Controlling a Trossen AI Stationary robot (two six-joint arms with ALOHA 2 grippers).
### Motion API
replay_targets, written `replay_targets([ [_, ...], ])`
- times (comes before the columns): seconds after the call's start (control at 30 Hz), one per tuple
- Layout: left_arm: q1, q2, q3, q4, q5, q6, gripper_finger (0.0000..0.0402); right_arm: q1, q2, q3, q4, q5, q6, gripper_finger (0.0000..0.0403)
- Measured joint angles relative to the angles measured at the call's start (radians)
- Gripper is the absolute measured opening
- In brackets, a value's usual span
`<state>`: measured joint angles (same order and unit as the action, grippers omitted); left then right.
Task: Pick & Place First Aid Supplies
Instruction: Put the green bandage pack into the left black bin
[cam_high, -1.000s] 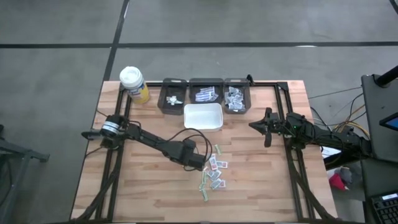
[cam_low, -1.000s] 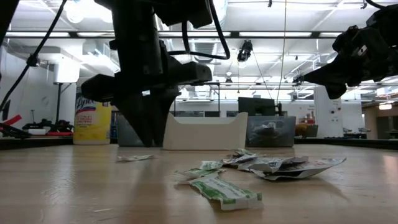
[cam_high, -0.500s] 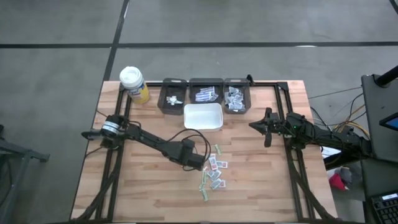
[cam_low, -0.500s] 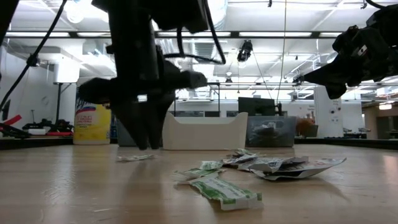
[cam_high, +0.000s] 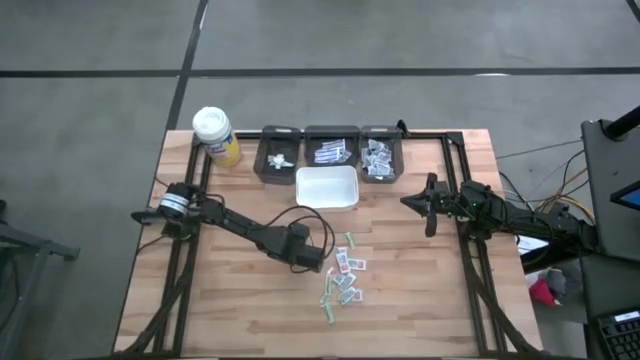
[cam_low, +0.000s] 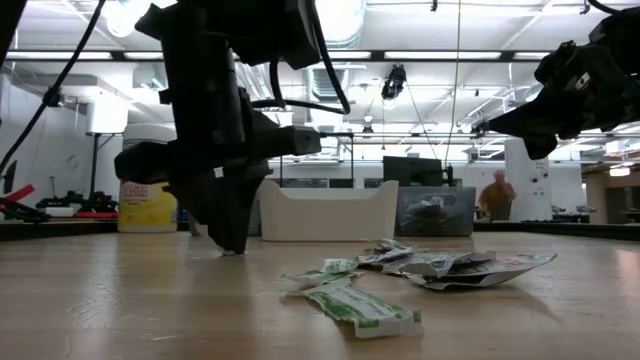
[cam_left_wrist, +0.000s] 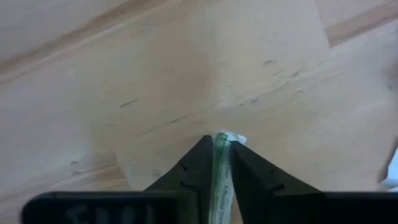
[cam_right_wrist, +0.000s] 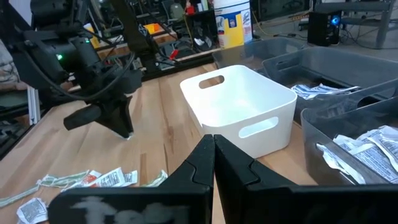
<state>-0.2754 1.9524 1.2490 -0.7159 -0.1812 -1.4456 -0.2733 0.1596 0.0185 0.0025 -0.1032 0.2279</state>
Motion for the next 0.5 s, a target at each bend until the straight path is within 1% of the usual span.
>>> replay_targets([
  [0.13,0.000,0.000,0.008,-0.010,0.003,0.054,0.0013,0.000,0.000,0.000,0.000,0.000,0.000,0.0008],
  [0.33,0.000,-0.009,0.059,-0.071,-0.022,0.142,0.0002,0.000,0.000,0.000,0.000,0.000,0.000,0.0008],
  [0.4,-0.001,-0.029,0.079,-0.133,-0.067,0.162,0.0000,0.000,0.000,0.000,0.000,0.000,0.000,0.0008],
  [0.5,0.001,-0.093,0.142,-0.238,-0.201,0.170,0.0000,0.000,0.000,0.000,0.000,0.000,0.000,0.0008],
])
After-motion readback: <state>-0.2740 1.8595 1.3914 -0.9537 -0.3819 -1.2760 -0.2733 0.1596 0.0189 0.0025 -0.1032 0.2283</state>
